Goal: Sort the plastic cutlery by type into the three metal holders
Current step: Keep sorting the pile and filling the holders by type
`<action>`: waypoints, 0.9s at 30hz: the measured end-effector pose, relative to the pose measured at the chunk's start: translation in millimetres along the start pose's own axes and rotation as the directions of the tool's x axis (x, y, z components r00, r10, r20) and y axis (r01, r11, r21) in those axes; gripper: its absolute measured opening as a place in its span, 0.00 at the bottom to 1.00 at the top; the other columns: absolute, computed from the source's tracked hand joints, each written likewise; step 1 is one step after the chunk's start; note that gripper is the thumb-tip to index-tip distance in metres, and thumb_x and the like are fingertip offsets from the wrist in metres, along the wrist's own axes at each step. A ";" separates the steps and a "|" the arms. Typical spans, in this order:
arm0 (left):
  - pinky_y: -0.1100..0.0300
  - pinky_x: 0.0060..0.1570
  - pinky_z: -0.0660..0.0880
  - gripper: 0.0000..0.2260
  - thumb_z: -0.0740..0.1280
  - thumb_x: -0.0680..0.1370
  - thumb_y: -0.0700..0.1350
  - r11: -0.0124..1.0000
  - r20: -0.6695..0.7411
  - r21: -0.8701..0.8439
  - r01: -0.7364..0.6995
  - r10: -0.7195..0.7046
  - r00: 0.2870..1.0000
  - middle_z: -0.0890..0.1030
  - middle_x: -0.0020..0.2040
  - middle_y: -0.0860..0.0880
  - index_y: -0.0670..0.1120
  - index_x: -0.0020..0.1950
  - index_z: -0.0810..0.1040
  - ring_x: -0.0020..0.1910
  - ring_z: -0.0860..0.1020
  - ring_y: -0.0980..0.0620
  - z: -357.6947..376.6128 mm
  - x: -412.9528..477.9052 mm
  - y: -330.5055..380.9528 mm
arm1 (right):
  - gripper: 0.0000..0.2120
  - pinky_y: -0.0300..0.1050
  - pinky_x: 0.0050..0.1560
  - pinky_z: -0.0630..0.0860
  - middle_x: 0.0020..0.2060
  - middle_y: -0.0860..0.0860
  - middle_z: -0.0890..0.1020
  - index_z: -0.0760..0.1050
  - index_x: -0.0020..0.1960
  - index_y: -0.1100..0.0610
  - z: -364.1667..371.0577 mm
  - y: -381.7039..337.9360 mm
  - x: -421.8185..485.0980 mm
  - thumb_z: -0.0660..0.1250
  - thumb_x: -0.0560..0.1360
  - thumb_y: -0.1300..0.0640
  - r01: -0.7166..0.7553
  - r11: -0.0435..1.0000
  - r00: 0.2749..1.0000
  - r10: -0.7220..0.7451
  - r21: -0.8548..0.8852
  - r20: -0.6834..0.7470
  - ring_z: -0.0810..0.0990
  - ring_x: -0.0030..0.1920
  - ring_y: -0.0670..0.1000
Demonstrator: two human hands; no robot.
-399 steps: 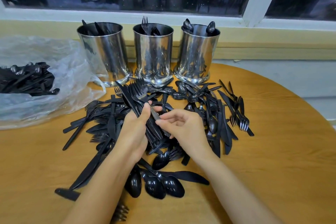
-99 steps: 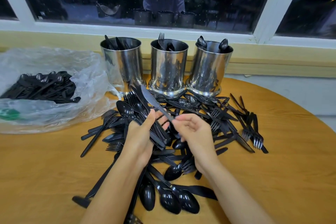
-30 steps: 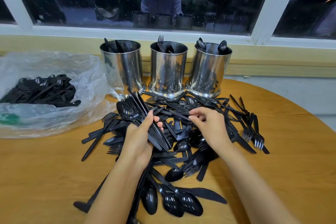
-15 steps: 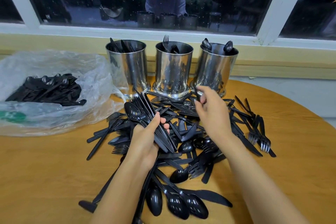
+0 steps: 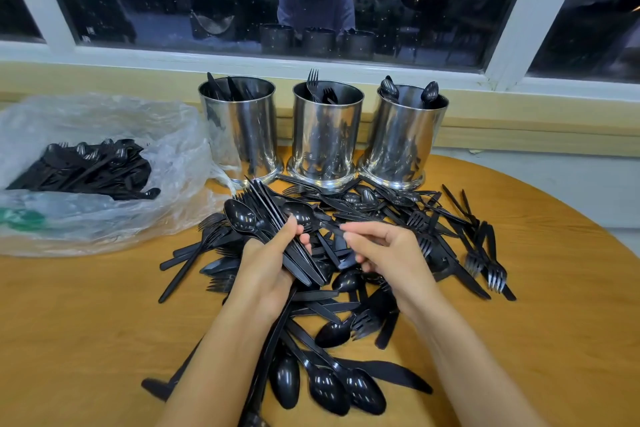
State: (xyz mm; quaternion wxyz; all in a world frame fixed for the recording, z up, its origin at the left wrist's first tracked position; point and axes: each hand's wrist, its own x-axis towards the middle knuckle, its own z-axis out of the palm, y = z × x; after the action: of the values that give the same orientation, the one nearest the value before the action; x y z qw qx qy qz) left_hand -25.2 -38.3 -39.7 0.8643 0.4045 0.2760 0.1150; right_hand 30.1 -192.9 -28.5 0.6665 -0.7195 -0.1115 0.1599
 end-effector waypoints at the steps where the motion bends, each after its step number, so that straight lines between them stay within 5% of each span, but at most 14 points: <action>1: 0.59 0.40 0.78 0.07 0.68 0.79 0.42 1.000 -0.002 0.001 -0.003 0.003 1.000 0.79 0.39 0.46 0.38 0.48 0.78 0.38 0.78 0.52 -0.7 0.2 0.0 | 0.07 0.35 0.33 0.73 0.34 0.50 0.82 0.84 0.49 0.54 -1.4 0.1 0.0 0.71 0.75 0.63 -0.006 0.996 1.000 0.006 -0.088 -0.001 0.76 0.31 0.43; 3: 0.59 0.40 0.79 0.07 0.68 0.79 0.43 1.000 -0.004 0.004 -0.003 0.003 1.000 0.79 0.39 0.46 0.38 0.49 0.79 0.38 0.78 0.52 -0.8 0.5 -0.7 | 0.06 0.34 0.34 0.75 0.35 0.51 0.83 0.84 0.50 0.56 -3.7 -0.4 -0.2 0.70 0.75 0.64 -0.028 0.993 0.999 0.026 -0.113 -0.023 0.77 0.32 0.43; 7: 0.57 0.42 0.78 0.12 0.71 0.74 0.48 0.999 0.024 0.026 -0.019 0.019 1.000 0.79 0.37 0.47 0.39 0.45 0.79 0.36 0.78 0.52 2.1 -2.6 -2.8 | 0.09 0.36 0.45 0.80 0.42 0.54 0.86 0.81 0.52 0.59 0.3 -7.1 -4.8 0.66 0.77 0.68 -0.058 0.944 0.997 0.072 0.326 -0.030 0.85 0.43 0.49; 9: 0.55 0.44 0.78 0.15 0.71 0.70 0.52 0.998 0.047 0.051 -0.037 0.035 0.998 0.80 0.35 0.48 0.40 0.42 0.79 0.36 0.80 0.52 3.6 -4.1 -3.8 | 0.09 0.35 0.44 0.80 0.43 0.55 0.86 0.81 0.53 0.60 10.0 -11.5 -11.6 0.66 0.76 0.69 -0.039 0.926 0.999 0.043 0.375 -0.004 0.86 0.44 0.50; 14: 0.43 0.60 0.76 0.30 0.72 0.66 0.58 0.996 0.074 0.084 -0.029 0.023 0.997 0.85 0.49 0.39 0.33 0.54 0.79 0.51 0.84 0.43 5.7 -8.5 -1.4 | 0.04 0.35 0.37 0.77 0.36 0.52 0.85 0.83 0.46 0.56 33.1 -8.9 -20.3 0.74 0.72 0.62 0.120 0.993 0.992 -0.120 0.003 -0.043 0.80 0.35 0.43; 18: 0.52 0.47 0.79 0.16 0.72 0.67 0.53 1.000 0.060 -0.007 -0.024 0.024 0.998 0.80 0.32 0.50 0.42 0.43 0.79 0.33 0.80 0.55 9.6 -10.9 1.0 | 0.02 0.36 0.38 0.76 0.32 0.48 0.83 0.85 0.42 0.55 37.4 2.0 -20.0 0.76 0.70 0.60 0.226 0.961 0.974 -0.227 -0.159 0.012 0.76 0.33 0.42; 24: 0.57 0.38 0.80 0.08 0.70 0.78 0.43 0.993 -0.002 -0.120 0.001 -0.001 1.000 0.78 0.37 0.47 0.39 0.50 0.77 0.35 0.77 0.53 0.9 -2.5 1.6 | 0.03 0.34 0.38 0.69 0.36 0.47 0.80 0.86 0.43 0.50 35.4 3.8 -20.9 0.75 0.71 0.57 0.346 0.892 0.938 -0.318 -0.293 0.138 0.72 0.35 0.45; 27: 0.57 0.38 0.78 0.06 0.68 0.79 0.42 0.990 0.010 -0.141 -0.019 0.021 1.000 0.78 0.36 0.48 0.40 0.45 0.77 0.33 0.76 0.54 -1.1 -1.0 3.5 | 0.06 0.35 0.39 0.72 0.36 0.46 0.82 0.84 0.40 0.43 13.5 -3.9 -7.0 0.73 0.72 0.55 0.306 0.891 0.947 -0.320 -0.336 0.015 0.76 0.38 0.44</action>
State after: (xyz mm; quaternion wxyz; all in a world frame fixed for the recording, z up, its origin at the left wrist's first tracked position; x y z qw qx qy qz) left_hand -26.6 -35.8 -37.2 0.8911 0.3459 0.2580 0.1404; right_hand 18.7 -182.7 -24.9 0.5539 -0.7978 -0.2377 0.0147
